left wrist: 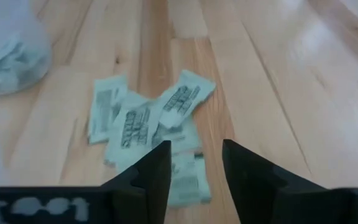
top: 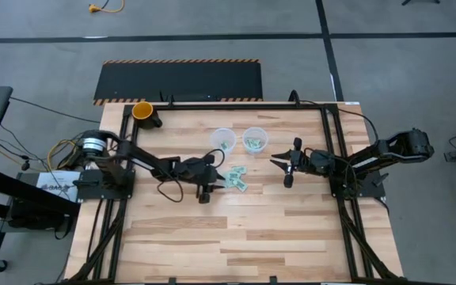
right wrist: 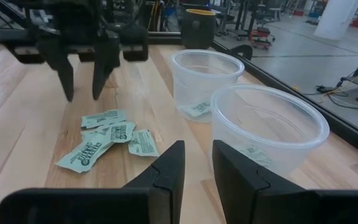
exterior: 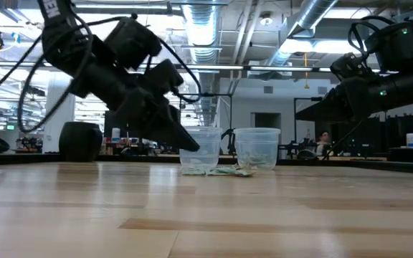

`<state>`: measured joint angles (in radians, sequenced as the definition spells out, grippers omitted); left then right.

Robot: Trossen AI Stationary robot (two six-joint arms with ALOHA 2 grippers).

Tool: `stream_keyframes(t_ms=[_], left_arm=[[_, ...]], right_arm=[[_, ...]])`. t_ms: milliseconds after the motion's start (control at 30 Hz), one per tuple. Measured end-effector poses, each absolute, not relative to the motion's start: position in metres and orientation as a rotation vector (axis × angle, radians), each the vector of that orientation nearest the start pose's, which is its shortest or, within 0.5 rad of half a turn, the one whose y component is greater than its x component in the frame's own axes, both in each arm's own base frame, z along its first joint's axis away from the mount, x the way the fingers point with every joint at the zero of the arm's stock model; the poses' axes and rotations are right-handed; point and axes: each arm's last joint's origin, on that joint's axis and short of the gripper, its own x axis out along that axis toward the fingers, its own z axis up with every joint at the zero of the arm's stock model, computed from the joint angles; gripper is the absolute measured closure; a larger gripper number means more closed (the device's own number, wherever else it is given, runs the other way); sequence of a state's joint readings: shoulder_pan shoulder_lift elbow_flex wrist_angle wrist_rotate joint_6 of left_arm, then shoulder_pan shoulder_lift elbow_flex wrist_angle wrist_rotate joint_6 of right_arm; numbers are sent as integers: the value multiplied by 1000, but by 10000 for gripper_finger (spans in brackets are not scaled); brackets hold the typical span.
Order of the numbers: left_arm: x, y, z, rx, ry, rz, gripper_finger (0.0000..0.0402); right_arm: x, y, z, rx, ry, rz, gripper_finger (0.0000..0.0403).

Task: Pick and place items into bin
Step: Put the green stevia packet into the left transparent bin

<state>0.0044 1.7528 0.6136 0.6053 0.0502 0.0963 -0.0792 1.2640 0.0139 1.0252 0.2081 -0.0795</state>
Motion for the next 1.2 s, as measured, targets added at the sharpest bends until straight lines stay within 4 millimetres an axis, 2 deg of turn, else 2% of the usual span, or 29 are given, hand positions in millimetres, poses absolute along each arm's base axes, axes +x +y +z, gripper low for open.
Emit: stream_keyframes(t_ms=[233,433,933,1067,1200], left_arm=[[320,4,108,23,545,-89,239],[316,11,102,-34,625,-32,234],[313,21,91,-175,697,23,235],[313,21,91,-195,705,21,252],[312,19,90,-196,713,15,302]], right_arm=[[167,-19,120,-93,240,-276,327],[167,-19,119,-94,244,-276,327],[167,-19,119,-94,244,-276,327],[167,-19,120,-94,243,-276,327],[167,-19,120,-94,243,-276,327]])
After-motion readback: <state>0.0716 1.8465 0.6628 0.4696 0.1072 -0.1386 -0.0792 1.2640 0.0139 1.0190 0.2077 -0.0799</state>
